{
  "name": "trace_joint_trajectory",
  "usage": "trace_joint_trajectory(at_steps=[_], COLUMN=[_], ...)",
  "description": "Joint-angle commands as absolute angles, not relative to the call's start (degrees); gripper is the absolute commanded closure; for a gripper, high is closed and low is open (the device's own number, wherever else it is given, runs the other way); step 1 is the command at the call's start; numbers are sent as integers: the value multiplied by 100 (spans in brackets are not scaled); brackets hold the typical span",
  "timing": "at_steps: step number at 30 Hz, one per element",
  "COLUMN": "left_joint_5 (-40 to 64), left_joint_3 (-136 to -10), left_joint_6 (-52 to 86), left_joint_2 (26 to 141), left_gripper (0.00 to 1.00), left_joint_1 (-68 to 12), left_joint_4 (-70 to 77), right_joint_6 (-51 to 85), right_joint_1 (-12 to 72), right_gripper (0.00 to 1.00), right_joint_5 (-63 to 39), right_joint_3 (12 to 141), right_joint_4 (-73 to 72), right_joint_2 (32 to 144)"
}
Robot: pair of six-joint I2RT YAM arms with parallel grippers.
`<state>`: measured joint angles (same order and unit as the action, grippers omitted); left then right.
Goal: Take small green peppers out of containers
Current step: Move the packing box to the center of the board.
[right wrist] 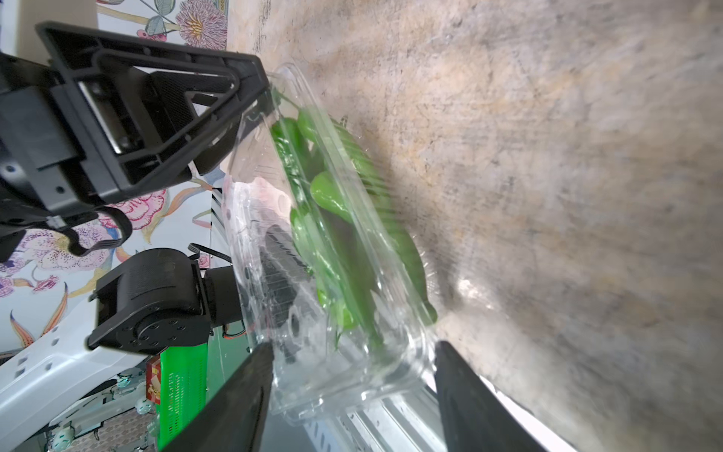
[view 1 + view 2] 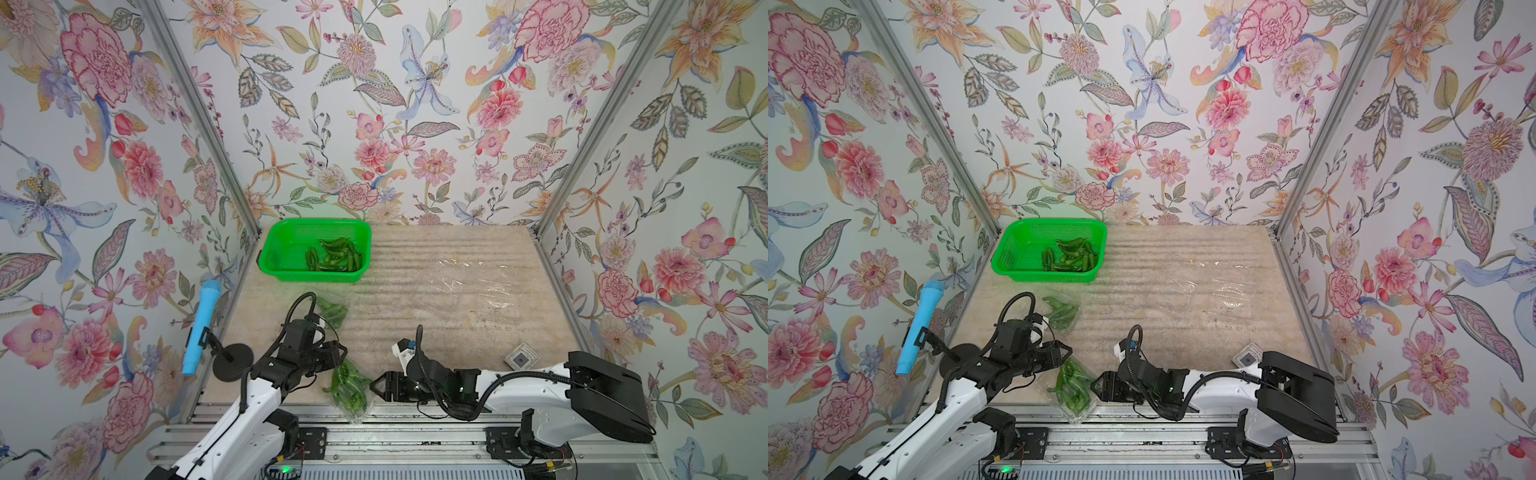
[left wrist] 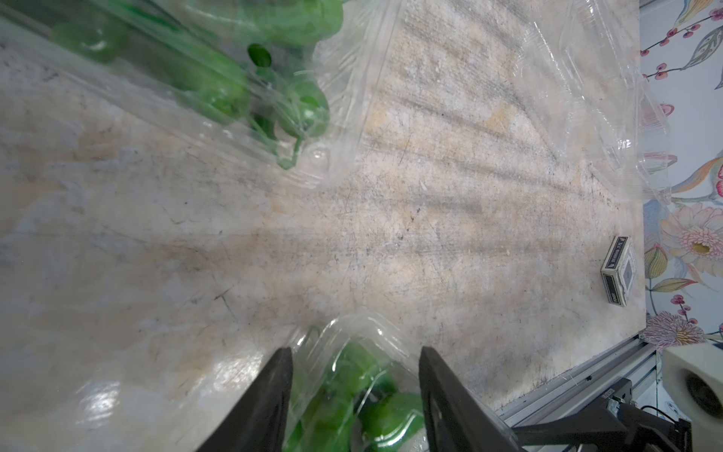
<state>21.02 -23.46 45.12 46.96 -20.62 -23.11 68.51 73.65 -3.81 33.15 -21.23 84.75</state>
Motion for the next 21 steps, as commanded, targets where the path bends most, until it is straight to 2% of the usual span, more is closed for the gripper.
trace_joint_trajectory(at_steps=[1,10,13,16,21], left_joint_5=[2127,2204,2150,2103,2146], left_joint_3=[-2231,-2181,-2240,-2331,-2547], left_joint_6=[4715,4961,5058,5098,5122], left_joint_2=[4779,4950,5216,5461,5976], left_gripper=[45,55,55,55,54], left_joint_1=[-2230,-2456,-2671,-2790,-2903], left_joint_4=[-2142,-1684,-1462,-1277,-833], right_joint_6=[7090,6894,6788,6567,6496], right_joint_1=[7376,7013,6827,6720,6378], right_gripper=[34,44,43,39,42], right_joint_5=[-447,-325,-338,-329,-388], right_joint_3=[3237,3097,3056,3120,2906], right_joint_4=[-2623,-2269,-2137,-1730,-1652], right_joint_2=[8596,8200,8016,7883,7780])
